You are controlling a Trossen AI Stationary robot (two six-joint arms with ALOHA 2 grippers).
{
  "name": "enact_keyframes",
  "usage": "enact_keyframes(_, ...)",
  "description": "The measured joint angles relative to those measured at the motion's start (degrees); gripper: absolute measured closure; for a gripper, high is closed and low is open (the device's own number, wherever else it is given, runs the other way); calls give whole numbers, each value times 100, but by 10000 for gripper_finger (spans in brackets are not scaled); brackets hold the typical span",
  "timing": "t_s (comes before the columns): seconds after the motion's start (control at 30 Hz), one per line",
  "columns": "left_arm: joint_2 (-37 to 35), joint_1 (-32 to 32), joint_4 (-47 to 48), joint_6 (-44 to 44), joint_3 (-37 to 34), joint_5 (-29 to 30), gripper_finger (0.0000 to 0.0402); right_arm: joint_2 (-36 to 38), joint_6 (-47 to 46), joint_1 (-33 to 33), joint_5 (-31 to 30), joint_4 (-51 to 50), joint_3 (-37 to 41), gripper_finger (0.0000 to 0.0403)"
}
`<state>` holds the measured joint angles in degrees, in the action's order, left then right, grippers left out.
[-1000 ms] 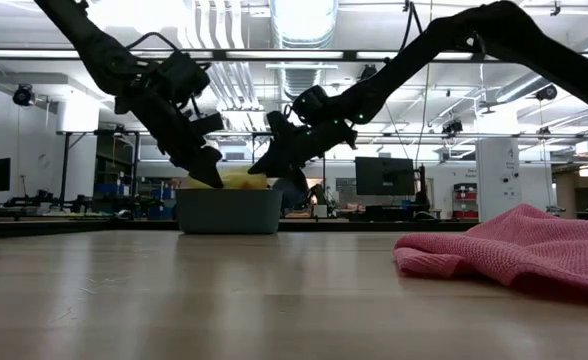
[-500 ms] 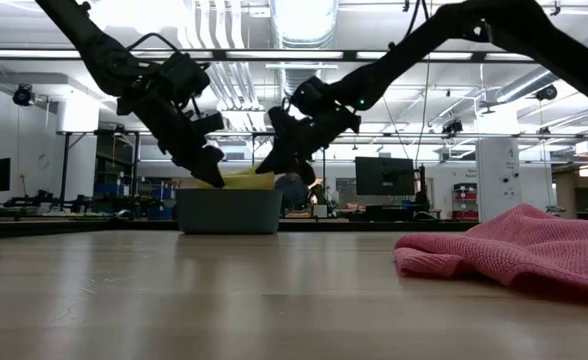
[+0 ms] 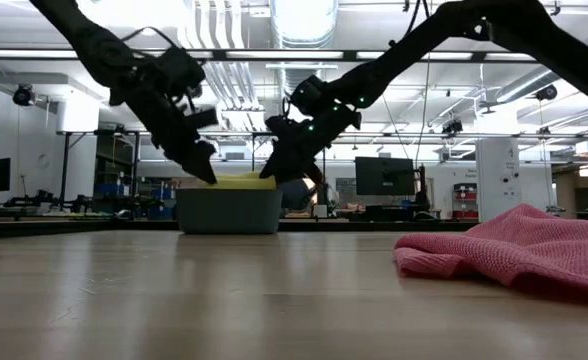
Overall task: Fold microfiber towels
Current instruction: Put the yellow towel into the bin
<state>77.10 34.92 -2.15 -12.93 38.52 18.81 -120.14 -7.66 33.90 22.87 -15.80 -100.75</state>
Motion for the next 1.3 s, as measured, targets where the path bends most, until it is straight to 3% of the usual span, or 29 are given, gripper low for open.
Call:
enact_keyframes(0.23, -940, 8, 308, -395, -3, -23, 158, 344, 336, 161, -124, -390, 0, 233)
enact_keyframes(0.3, -1139, 39, 329, -531, -18, -154, 158, 424, 501, 182, -152, -389, 0, 241)
enact_keyframes(0.4, -1292, 192, 269, -560, -31, -818, 168, 485, 747, 176, -152, -305, 0, 272)
enact_keyframes(0.5, -1241, 405, 192, -588, -18, -1665, 204, 497, 976, 162, -147, -116, 0, 324)
enact_keyframes(0.6, -1035, 641, -78, -701, -15, -2040, 260, 484, 1127, 130, -149, 158, 0, 380)
enact_keyframes(0.73, -591, 898, -412, -714, -15, -2192, 343, 413, 1170, 60, -138, 574, 0, 391)
enact_keyframes(0.8, -307, 972, -659, -710, -7, -2221, 381, 351, 1139, 42, -127, 800, 2, 393)
enact_keyframes(0.87, -56, 1036, -897, -708, -7, -2233, 394, 293, 1127, 39, -128, 994, 2, 394)
enact_keyframes(1.1, 510, 1165, -1102, -704, 58, -2118, 390, -111, 989, 34, -148, 1555, 2, 394)
enact_keyframes(1.3, 741, 1173, -1127, -705, 169, -1423, 390, -420, 889, 55, -499, 1911, 4, 394)
